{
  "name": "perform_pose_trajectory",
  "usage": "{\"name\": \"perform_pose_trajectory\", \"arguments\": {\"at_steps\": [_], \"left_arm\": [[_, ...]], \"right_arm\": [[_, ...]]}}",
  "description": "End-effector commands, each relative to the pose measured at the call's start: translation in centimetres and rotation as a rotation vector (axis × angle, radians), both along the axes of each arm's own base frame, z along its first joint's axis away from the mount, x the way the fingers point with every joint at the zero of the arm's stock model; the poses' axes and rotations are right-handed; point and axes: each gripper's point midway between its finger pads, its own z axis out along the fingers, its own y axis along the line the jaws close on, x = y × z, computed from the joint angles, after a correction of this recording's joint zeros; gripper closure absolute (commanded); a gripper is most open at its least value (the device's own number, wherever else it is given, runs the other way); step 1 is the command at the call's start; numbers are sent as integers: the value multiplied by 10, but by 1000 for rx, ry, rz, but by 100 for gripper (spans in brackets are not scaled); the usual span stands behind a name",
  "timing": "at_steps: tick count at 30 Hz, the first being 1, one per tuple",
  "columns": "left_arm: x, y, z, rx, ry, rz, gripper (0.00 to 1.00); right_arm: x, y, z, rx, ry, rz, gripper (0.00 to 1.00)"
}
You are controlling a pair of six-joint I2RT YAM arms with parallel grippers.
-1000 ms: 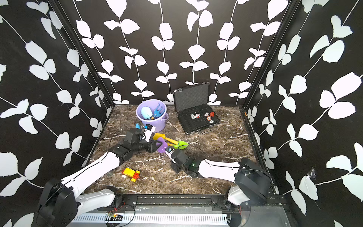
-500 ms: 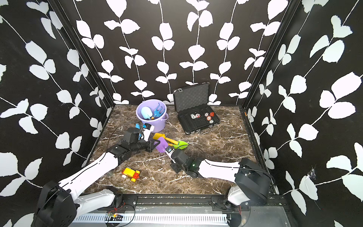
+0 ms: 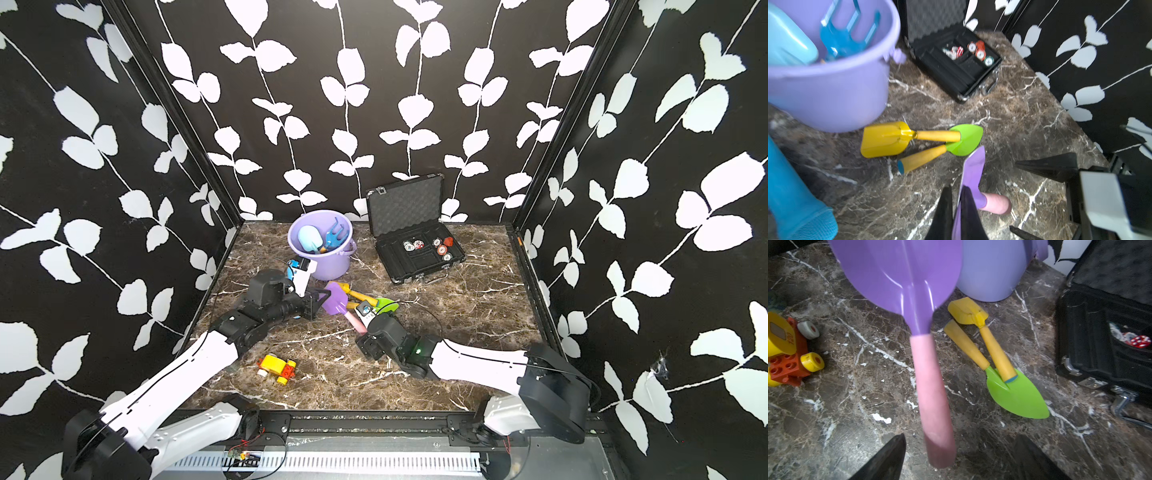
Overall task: Organize the gardening tools
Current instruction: Pick up the gardening tool from the center of the board, then place the gardening tool in the container.
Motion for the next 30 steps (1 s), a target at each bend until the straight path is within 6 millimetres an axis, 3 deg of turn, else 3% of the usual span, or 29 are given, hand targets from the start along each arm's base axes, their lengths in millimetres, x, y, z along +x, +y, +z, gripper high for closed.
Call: {"name": "perform_pose_trajectory", "arguments": {"at_steps": [1,4,16,25,30], "left_arm": [[3,7,43,-9,-120,28,100],[5,13,64,-10,-172,58,100],[41,54,162,139,-436,304,100],[96,88,204,414,-541,563,100],[129,82,213,511,-578,600,100]], "right_arm": [[8,-14,11,37,-47,-92,13],[10,-24,16,53,-67,-133,1],[14,-56,32,111,-137,-260,1],[19,-65,35,114,-163,-318,1],[21,-66,37,118,-175,-328,1]]}}
